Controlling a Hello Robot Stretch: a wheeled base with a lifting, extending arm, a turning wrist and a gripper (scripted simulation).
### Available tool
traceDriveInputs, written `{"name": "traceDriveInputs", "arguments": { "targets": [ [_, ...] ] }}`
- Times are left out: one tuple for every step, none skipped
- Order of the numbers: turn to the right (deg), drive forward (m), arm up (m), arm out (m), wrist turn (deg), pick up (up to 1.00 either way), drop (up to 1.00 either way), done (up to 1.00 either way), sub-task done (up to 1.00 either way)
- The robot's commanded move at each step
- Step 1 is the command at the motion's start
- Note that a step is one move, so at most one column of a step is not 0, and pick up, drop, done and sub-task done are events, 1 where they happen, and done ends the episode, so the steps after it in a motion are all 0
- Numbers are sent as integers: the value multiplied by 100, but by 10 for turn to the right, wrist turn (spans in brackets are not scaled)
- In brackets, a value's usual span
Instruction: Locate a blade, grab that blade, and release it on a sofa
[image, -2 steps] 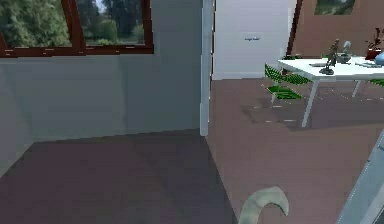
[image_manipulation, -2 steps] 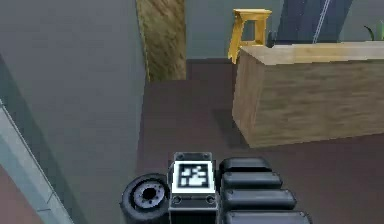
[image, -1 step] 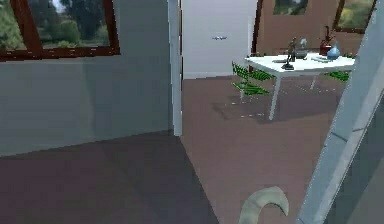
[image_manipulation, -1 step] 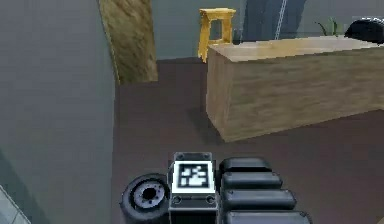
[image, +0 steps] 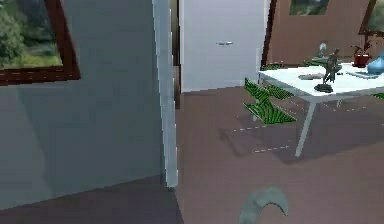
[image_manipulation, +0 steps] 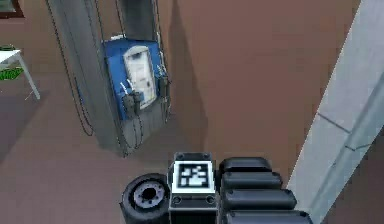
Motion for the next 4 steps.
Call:
{"name": "traceDriveInputs", "arguments": {
  "targets": [
    [420,0,0,0,0,0,0,0,0],
    [0,100,0,0,0,0,0,0,0],
    [60,0,0,0,0,0,0,0,0],
    [0,40,0,0,0,0,0,0,0]
  ]
}}
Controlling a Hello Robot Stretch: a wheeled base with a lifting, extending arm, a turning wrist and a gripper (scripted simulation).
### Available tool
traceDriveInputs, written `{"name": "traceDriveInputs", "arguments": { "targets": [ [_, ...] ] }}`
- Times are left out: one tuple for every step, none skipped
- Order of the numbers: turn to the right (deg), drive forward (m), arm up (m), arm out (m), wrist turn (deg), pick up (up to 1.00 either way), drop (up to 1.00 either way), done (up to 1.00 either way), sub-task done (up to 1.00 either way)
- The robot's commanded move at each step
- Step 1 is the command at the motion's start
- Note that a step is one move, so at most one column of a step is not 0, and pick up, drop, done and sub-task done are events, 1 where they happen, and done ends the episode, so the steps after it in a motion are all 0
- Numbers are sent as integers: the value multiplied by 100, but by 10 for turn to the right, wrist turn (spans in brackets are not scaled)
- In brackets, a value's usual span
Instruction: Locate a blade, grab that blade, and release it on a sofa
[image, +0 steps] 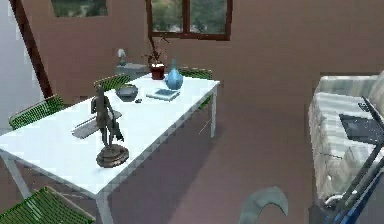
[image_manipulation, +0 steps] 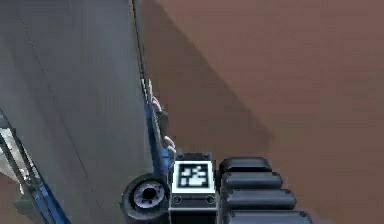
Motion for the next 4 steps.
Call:
{"name": "traceDriveInputs", "arguments": {
  "targets": [
    [210,0,0,0,0,0,0,0,0],
    [0,100,0,0,0,0,0,0,0],
    [0,100,0,0,0,0,0,0,0],
    [60,0,0,0,0,0,0,0,0]
  ]
}}
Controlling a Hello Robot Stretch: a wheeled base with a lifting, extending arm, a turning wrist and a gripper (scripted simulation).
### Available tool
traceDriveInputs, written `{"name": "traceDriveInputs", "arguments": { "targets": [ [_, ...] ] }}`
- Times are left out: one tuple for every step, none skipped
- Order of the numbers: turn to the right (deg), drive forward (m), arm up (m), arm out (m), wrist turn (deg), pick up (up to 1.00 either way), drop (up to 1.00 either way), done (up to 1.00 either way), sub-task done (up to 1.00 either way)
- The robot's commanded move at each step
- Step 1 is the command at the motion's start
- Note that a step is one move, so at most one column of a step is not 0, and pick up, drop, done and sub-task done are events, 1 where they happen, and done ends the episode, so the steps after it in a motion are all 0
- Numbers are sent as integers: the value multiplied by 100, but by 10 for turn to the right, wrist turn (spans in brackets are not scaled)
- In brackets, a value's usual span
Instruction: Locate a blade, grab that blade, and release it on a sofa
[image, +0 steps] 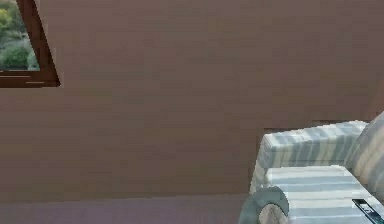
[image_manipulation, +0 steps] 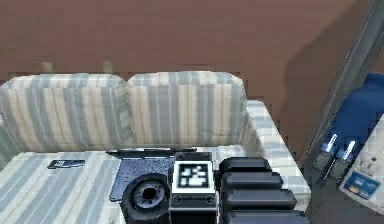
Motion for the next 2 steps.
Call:
{"name": "traceDriveInputs", "arguments": {
  "targets": [
    [0,25,0,0,0,0,0,0,0],
    [-450,0,0,0,0,0,0,0,0]
  ]
}}
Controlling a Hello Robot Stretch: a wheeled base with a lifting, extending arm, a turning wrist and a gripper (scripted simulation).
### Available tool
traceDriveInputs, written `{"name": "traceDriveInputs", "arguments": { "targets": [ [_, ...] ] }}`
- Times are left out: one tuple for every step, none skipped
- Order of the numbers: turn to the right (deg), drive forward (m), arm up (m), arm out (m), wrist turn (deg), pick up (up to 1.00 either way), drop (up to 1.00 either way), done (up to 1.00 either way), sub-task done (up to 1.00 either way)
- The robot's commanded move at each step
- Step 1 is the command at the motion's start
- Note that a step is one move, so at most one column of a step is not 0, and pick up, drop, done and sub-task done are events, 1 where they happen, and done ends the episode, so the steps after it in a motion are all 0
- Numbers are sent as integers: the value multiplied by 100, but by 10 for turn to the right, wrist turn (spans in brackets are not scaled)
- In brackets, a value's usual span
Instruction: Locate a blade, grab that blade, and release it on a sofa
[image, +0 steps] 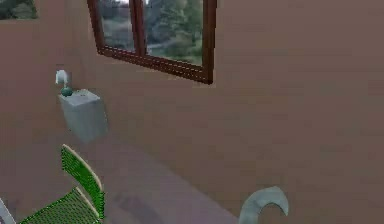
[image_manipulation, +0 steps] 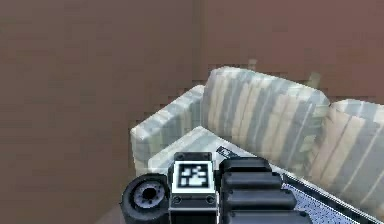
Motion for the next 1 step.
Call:
{"name": "traceDriveInputs", "arguments": {
  "targets": [
    [-450,0,0,0,0,0,0,0,0]
  ]
}}
